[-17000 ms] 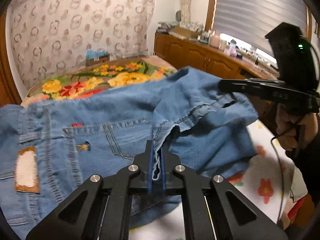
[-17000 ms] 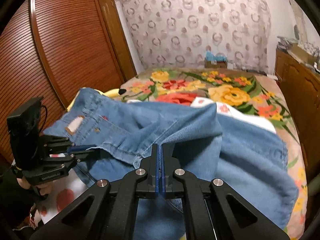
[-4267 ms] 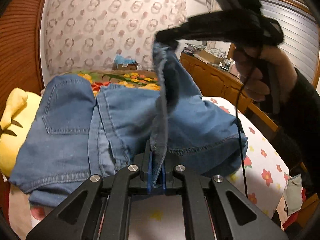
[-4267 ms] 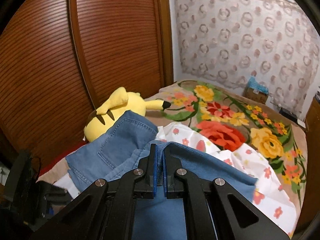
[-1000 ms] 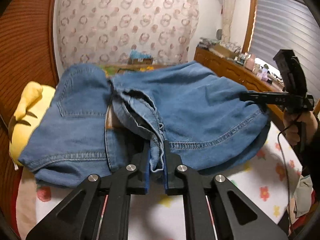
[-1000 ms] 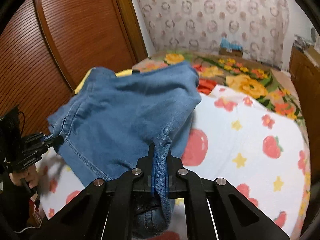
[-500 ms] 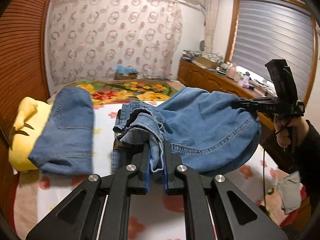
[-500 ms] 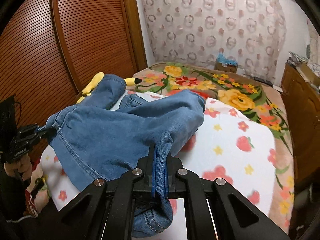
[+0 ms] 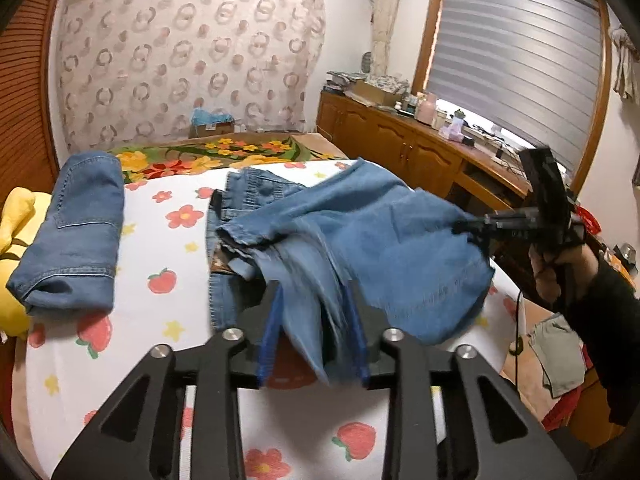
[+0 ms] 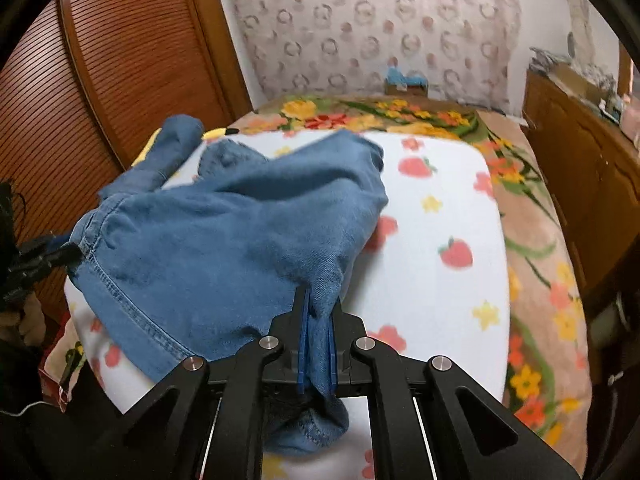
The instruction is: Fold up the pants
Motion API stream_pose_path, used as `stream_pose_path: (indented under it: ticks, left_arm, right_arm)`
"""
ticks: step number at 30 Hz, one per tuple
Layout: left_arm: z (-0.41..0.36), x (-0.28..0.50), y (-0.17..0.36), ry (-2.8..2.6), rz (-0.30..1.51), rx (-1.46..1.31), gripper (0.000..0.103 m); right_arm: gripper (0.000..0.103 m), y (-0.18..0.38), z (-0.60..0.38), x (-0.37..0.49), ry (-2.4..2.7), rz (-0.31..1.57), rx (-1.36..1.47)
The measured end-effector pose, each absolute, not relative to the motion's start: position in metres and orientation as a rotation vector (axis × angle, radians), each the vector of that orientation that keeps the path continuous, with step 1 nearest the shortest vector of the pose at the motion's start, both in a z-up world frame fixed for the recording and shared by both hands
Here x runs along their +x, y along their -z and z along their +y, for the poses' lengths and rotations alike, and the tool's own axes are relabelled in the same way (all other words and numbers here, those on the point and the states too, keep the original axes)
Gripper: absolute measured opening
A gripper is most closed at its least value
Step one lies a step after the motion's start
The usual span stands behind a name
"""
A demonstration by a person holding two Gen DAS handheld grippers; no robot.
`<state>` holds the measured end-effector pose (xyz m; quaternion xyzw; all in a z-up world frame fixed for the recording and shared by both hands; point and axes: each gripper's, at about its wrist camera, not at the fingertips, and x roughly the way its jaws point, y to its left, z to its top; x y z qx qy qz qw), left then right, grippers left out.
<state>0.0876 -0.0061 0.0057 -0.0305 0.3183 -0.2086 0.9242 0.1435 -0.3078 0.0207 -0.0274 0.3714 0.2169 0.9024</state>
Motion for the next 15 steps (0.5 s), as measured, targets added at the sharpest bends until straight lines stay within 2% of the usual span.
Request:
stream_pose_path:
  ticks: [1,3,5,7,15]
  left_arm:
    - [-0.005,0.087,-0.007,0.423,0.648,-0.068,0.047]
    - [0.001,0.09,-0.01,0.4,0.639,-0.073,0.049]
    - [0.007,0.099,-0.009,0.366,0.638,-0.072,0.049]
    - [0.011,0.111,-0.004,0.339,0.644,-0.075,0.049]
    - [0.007,0.166,0.02,0.321,0.715,-0.039,0.049]
  right_arm:
    - [0.011,-0.019,-0.307,0.142,-0.437,0.769,-0.06]
    - [0.016,-0.02,-0.303,0.144,-0.409,0.767,-0.085]
    - [0.032,-0.024,-0.303,0.14,-0.364,0.746,-0.104]
    - [0.04,-0.029,-0.304,0.137,-0.316,0.695,-0.099]
    - [0.042,0.0,-0.292,0.14,-0.286,0.701,-0.027]
